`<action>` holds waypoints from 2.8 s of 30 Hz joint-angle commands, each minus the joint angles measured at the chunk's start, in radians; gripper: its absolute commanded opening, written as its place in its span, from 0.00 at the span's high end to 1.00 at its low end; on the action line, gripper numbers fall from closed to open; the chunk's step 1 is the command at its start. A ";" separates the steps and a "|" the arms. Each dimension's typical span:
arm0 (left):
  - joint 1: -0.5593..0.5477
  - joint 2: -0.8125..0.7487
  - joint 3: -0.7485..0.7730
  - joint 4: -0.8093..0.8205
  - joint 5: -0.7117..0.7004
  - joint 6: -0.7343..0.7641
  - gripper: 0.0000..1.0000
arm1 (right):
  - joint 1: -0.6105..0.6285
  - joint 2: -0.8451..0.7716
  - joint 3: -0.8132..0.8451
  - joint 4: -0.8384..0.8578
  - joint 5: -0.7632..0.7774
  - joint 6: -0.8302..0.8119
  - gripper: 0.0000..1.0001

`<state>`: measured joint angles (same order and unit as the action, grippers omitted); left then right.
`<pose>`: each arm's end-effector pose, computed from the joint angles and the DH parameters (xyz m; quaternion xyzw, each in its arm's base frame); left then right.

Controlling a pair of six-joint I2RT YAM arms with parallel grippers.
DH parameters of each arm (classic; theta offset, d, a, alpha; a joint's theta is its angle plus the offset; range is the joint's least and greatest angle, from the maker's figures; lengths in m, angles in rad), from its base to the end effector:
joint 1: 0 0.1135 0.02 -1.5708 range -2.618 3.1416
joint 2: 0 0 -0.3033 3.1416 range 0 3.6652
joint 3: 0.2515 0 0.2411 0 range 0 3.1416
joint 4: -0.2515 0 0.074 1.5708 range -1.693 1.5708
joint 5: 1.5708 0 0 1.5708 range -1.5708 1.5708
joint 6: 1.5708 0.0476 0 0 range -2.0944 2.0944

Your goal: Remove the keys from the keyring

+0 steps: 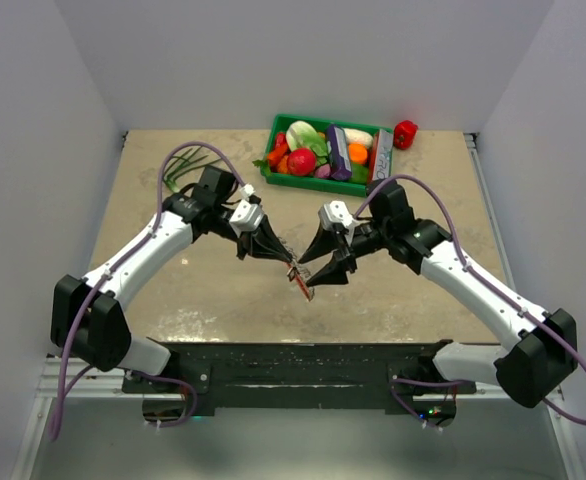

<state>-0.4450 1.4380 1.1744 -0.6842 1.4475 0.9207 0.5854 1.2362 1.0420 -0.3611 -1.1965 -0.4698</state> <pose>0.2211 -0.1578 0.3464 0.6075 0.4253 -0.5585 0.3717 0.1745 0.1689 0.3656 -0.6001 0.4860 0.5145 0.3727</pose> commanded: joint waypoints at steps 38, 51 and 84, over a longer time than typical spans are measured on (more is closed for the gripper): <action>0.006 0.007 0.059 -0.124 0.156 0.155 1.00 | 0.039 0.049 0.042 0.076 0.137 0.042 0.43; 0.006 -0.005 0.044 -0.133 0.154 0.173 1.00 | 0.025 0.017 0.156 -0.084 0.245 -0.067 0.49; 0.006 -0.008 0.056 -0.195 0.159 0.248 1.00 | 0.051 0.043 0.027 -0.004 0.241 -0.089 0.56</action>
<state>-0.4389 1.4498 1.1877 -0.8734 1.4399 1.1343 0.6250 1.2716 1.0710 -0.3557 -0.9348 -0.5171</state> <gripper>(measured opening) 0.018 0.423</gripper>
